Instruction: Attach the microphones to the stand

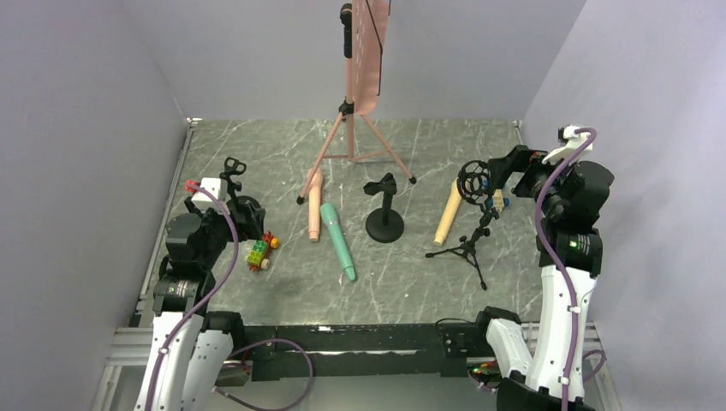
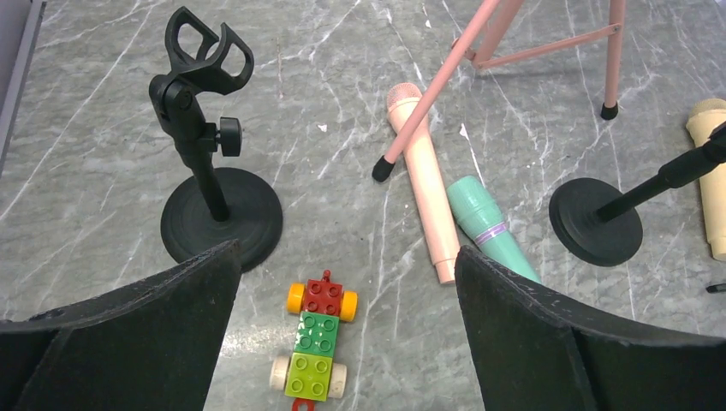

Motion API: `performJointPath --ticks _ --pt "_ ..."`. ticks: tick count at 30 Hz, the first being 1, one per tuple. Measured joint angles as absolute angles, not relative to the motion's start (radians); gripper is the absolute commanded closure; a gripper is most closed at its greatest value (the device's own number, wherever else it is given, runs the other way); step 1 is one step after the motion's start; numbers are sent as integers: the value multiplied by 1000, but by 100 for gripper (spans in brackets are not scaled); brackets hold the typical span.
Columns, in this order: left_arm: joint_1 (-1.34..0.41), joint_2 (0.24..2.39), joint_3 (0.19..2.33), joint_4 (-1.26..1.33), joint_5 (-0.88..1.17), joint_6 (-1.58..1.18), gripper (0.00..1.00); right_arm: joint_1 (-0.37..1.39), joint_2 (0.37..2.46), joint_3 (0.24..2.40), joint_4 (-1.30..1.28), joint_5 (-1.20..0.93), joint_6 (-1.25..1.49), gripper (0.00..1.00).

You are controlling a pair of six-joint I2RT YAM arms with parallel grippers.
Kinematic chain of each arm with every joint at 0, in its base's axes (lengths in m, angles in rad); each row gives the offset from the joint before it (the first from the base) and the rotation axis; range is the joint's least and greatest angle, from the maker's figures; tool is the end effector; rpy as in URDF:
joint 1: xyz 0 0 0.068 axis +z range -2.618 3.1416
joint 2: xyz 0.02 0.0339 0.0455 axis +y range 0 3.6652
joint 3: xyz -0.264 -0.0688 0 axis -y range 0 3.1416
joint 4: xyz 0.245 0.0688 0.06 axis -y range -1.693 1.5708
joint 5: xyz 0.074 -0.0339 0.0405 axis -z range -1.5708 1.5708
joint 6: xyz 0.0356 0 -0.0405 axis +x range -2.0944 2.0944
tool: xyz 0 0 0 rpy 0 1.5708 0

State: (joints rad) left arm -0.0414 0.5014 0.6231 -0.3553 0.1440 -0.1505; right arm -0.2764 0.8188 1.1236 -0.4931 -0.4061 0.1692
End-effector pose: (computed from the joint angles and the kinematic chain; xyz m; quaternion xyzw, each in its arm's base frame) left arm 0.1303 -0.0105 0.3044 0.0019 0.7839 -0.1154 0.6100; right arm 0.1579 -0.0302 0.4171 0.0414 0.7644 0.1217 0.6318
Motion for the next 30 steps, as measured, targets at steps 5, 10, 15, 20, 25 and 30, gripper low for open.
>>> performJointPath --ticks 5,10,15,20,25,30 --pt "-41 501 623 -355 153 -150 1 -276 818 1124 -498 -398 178 0" --pt "-41 501 623 -355 161 -150 1 -276 816 1124 -501 -397 184 0" --pt "-41 501 623 -355 167 -150 1 -276 812 1117 -499 -432 159 0" --pt "-51 519 623 -341 206 -158 1 -278 807 1102 -522 -707 -16 0" --pt "-59 591 706 -422 239 -219 1 -277 800 1100 -579 -942 -166 0" --pt "-59 669 933 -560 179 -308 1 -277 796 1077 -583 -1015 -202 0"
